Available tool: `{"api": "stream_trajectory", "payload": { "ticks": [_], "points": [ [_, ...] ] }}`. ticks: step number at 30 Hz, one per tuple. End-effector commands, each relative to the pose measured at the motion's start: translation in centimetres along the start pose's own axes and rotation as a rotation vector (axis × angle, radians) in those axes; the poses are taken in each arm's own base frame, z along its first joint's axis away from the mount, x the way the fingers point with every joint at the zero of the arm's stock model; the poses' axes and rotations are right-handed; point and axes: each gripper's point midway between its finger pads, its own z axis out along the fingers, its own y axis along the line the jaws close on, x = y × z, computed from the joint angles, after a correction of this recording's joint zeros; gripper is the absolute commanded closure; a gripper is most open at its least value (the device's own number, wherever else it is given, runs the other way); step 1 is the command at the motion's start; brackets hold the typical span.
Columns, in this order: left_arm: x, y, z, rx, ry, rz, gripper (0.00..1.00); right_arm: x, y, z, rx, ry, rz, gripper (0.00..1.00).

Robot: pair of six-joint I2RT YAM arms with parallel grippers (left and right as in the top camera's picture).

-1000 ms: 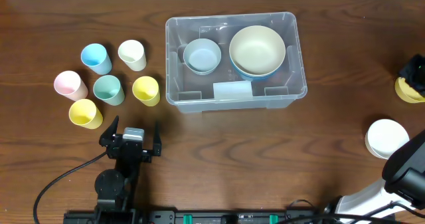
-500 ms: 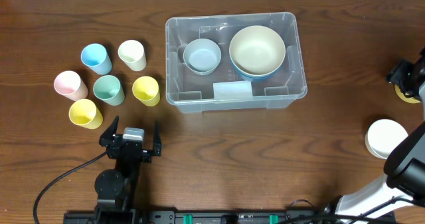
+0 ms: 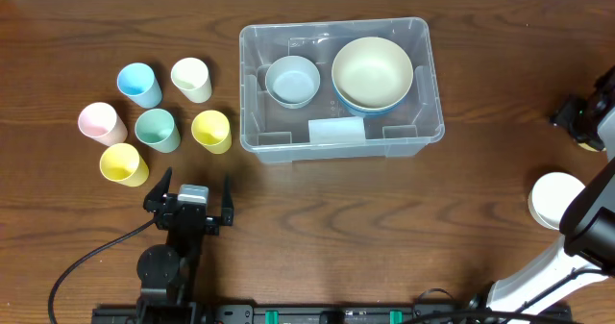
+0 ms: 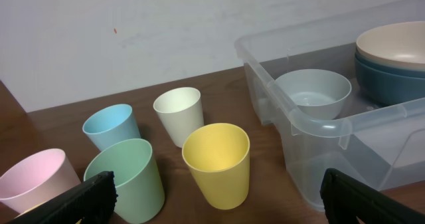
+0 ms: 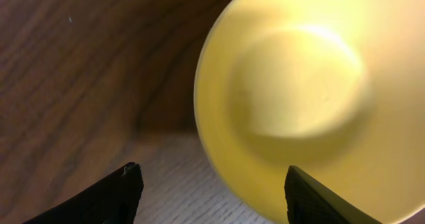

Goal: Pack container
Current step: 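Move the right gripper to the yellow bowl and grasp its rim, then carry the yellow bowl over the bin and lower it onto the grey bowl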

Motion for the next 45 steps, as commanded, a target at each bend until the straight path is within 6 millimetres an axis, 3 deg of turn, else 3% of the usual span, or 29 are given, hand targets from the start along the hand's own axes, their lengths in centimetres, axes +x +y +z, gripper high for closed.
{"api": "stream_trajectory", "payload": {
  "ticks": [1,11,17,27,36,41,45],
  "points": [
    [1.5,-0.4,0.1,0.018,0.044,0.001,0.02,0.4,-1.5,0.7,0.024,0.014,0.009,0.32],
    [1.5,-0.4,0.1,0.018,0.044,0.001,0.02,1.4,-1.8,1.7,0.022,0.049,0.017,0.51],
    [1.5,-0.4,0.1,0.018,0.044,0.001,0.02,2.5,-1.2,2.8,-0.007,0.089,0.049,0.69],
    [1.5,-0.4,0.1,0.018,0.044,0.001,0.02,2.7,2.1,2.8,-0.102,0.095,0.045,0.89],
    [1.5,-0.4,0.1,0.018,0.044,0.001,0.02,2.1,8.3,1.6,-0.161,0.073,-0.058,0.95],
    [1.5,-0.4,0.1,0.018,0.044,0.001,0.02,0.1,13.0,-1.3,-0.204,0.056,-0.065,0.99],
    [1.5,-0.4,0.1,0.018,0.044,0.001,0.02,-2.2,16.3,-4.9,-0.243,0.029,-0.105,0.99]
  ]
}}
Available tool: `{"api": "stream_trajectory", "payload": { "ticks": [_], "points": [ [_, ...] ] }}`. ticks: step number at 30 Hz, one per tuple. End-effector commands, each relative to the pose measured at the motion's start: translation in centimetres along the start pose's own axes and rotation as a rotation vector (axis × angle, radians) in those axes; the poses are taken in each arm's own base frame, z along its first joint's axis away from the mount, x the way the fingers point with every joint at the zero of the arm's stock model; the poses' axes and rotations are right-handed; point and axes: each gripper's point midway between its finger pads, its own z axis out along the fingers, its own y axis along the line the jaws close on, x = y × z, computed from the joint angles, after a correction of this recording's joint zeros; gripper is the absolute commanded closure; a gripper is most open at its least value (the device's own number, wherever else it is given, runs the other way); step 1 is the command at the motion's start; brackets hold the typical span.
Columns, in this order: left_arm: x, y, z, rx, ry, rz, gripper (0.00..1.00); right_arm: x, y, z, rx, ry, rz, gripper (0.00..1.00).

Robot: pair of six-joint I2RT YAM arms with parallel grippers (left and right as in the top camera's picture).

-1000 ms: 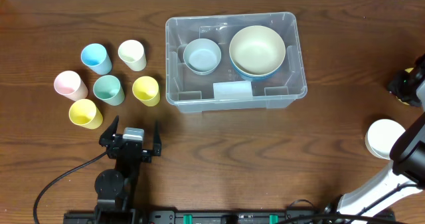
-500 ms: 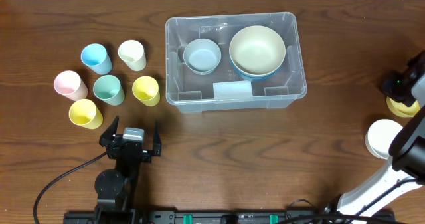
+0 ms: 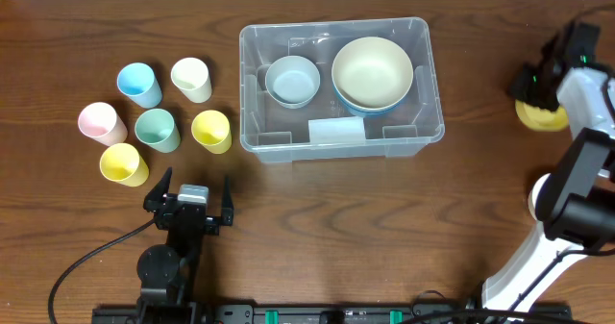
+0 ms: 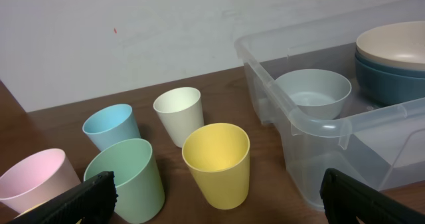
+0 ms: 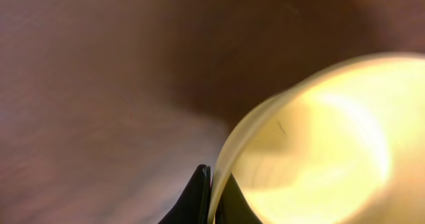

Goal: Pack container
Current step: 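Carry the yellow bowl over the bin and lower it onto the grey bowl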

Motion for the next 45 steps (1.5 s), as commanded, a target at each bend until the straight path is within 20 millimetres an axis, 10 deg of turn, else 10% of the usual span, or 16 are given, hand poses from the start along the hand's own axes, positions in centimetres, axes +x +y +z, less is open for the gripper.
{"api": "stream_trajectory", "payload": {
  "ticks": [1,11,20,32,45],
  "points": [
    [1.5,-0.4,0.1,0.018,0.044,0.001,0.02,-3.3,3.7,-2.9,-0.057,-0.069,-0.010,0.99],
    [1.5,-0.4,0.1,0.018,0.044,0.001,0.02,-6.4,15.7,-15.9,-0.247,-0.198,-0.215,0.99],
    [1.5,-0.4,0.1,0.018,0.044,0.001,0.02,1.8,31.7,-23.5,-0.502,-0.235,-0.505,0.99],
    [1.5,-0.4,0.1,0.018,0.044,0.001,0.02,16.1,43.3,-19.3,-0.459,-0.178,-0.830,0.99],
    [1.5,-0.4,0.1,0.018,0.044,0.001,0.02,23.4,45.5,-10.9,-0.399,-0.037,-0.939,0.99]
  ]
}}
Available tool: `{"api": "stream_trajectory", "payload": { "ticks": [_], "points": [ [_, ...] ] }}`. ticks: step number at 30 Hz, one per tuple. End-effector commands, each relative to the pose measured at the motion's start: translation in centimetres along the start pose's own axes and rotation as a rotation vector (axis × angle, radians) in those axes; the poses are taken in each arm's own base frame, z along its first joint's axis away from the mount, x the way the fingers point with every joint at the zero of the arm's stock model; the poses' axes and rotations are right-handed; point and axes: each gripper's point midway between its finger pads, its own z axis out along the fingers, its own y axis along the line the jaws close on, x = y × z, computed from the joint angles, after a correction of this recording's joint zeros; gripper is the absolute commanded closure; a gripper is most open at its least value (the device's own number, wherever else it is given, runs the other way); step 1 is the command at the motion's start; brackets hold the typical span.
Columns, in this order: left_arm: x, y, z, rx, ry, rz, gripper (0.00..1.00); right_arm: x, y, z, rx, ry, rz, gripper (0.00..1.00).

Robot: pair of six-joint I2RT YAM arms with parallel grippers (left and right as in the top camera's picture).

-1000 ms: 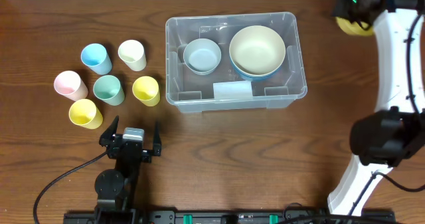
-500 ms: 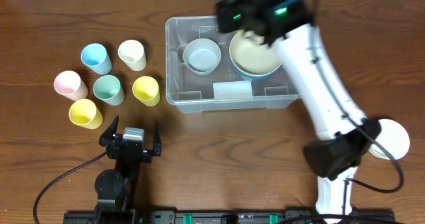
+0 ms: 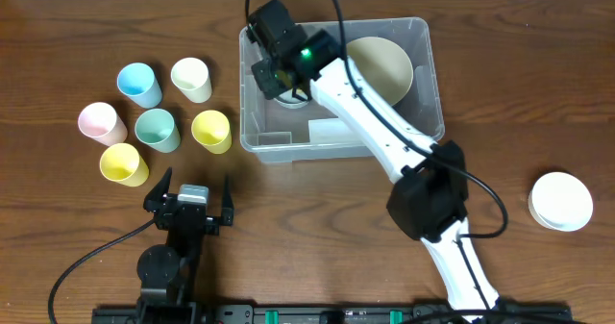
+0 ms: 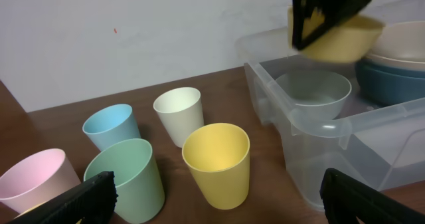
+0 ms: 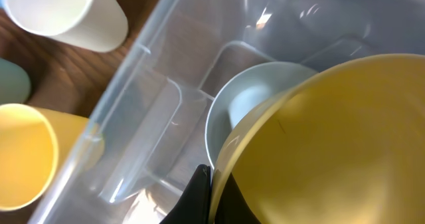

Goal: Pack container
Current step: 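Carry the yellow bowl over the bin and lower it onto the grey bowl, then release the yellow bowl and withdraw the right gripper to the right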

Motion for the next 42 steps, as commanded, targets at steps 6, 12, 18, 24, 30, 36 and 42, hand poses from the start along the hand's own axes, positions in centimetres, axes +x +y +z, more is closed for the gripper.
{"api": "stream_trajectory", "payload": {
  "ticks": [6,12,18,24,30,36,42],
  "points": [
    [1.5,-0.4,0.1,0.018,0.044,0.001,0.02,0.7,0.2,2.5,0.018,0.015,-0.023,0.98],
    [1.5,-0.4,0.1,0.018,0.044,0.001,0.02,0.7,0.2,3.1,0.019,0.013,-0.024,0.59],
    [1.5,-0.4,0.1,0.018,0.044,0.001,0.02,0.6,0.2,2.4,0.017,0.014,-0.027,0.59],
    [1.5,-0.4,0.1,0.018,0.044,0.001,0.02,-1.0,0.5,-3.1,-0.008,-0.036,-0.023,0.59],
    [1.5,-0.4,0.1,0.018,0.044,0.001,0.02,-1.9,-1.9,-12.5,0.023,-0.100,0.016,0.53],
    [1.5,-0.4,0.1,0.018,0.044,0.001,0.02,0.6,-8.5,-18.5,0.145,-0.055,0.168,0.51],
    [1.5,-0.4,0.1,0.018,0.044,0.001,0.02,4.3,-14.7,-21.9,0.219,0.035,0.344,0.51]
  ]
}}
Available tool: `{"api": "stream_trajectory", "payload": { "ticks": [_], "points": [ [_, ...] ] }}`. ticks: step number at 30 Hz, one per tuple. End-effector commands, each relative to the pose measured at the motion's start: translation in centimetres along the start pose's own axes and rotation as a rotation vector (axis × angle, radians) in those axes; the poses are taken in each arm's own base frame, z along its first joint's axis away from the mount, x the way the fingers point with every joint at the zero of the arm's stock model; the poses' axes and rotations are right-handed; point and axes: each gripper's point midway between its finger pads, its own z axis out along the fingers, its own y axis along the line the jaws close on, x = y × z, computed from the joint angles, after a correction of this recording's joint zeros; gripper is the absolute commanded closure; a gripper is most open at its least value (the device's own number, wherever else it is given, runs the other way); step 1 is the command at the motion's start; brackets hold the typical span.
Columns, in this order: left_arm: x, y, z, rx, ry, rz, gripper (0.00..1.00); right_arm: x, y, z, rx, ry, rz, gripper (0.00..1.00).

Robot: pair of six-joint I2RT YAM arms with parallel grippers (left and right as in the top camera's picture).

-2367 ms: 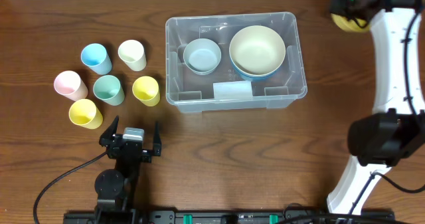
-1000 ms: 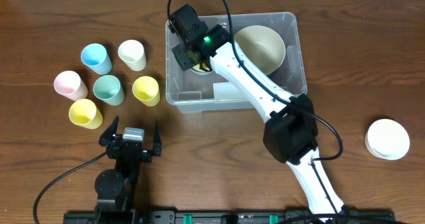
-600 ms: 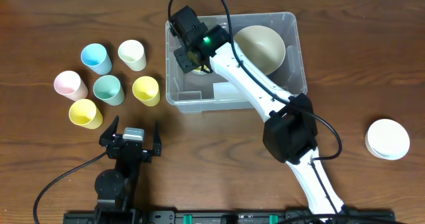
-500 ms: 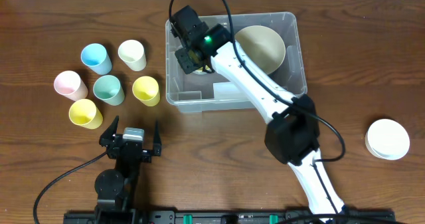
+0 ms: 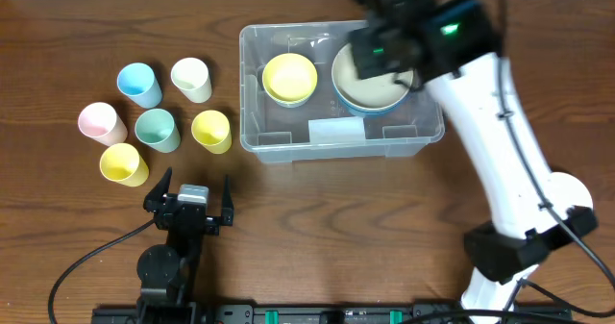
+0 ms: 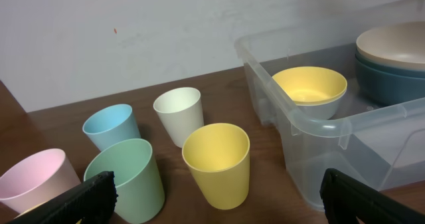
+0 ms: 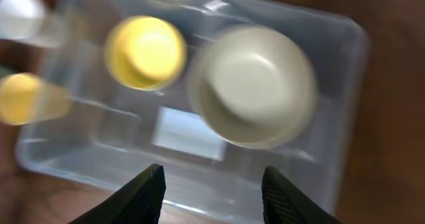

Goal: Pack container
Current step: 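Release the yellow bowl and withdraw the right gripper to the right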

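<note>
A clear plastic container [image 5: 336,149] stands at the table's back middle. In its left half a yellow bowl [image 5: 289,78] sits nested in a pale blue bowl. Its right half holds a cream bowl [image 5: 368,95] stacked on a dark blue one, partly hidden by my right arm. My right gripper [image 5: 382,55] hovers above the container, open and empty [image 7: 214,194], with the yellow bowl [image 7: 145,52] to its left below. At the front left my left gripper [image 5: 192,201] rests open and empty [image 6: 212,197], facing the cups and the container [image 6: 319,127].
Several cups stand left of the container: blue [image 5: 137,84], cream [image 5: 190,78], pink [image 5: 100,122], green [image 5: 157,129] and two yellow ones [image 5: 211,130], [image 5: 123,163]. A white bowl [image 5: 579,191] sits at the right edge, partly behind my right arm.
My right gripper was shut on the yellow bowl's rim over the pale blue bowl. Now the bowl lies nested in it, and the gripper is open, higher and further right.
My right gripper was open over the yellow bowl at the table's far right. Then it was shut on the bowl's rim there. Then it held the bowl over the container's left half. Now the bowl sits in the pale blue bowl. The left arm stayed still.
</note>
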Motion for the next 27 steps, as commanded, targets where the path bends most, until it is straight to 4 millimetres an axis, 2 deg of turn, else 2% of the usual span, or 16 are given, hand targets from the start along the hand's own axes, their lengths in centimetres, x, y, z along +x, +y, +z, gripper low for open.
{"api": "stream_trajectory", "payload": {
  "ticks": [1,10,20,23,27],
  "points": [
    [1.5,-0.4,0.1,0.018,0.044,0.001,0.02,0.8,-3.5,-0.1,0.045,0.045,0.105,0.51],
    [1.5,-0.4,0.1,0.018,0.044,0.001,0.02,4.5,-10.9,-4.1,0.120,0.138,0.295,0.49],
    [1.5,-0.4,0.1,0.018,0.044,0.001,0.02,6.3,-16.3,-9.5,0.165,0.044,0.466,0.45],
    [1.5,-0.4,0.1,0.018,0.044,0.001,0.02,8.2,-18.1,-10.3,0.198,0.056,0.523,0.45],
    [1.5,-0.4,0.1,0.018,0.044,0.001,0.02,12.9,-20.6,-9.6,0.265,0.154,0.634,0.45]
  ]
}}
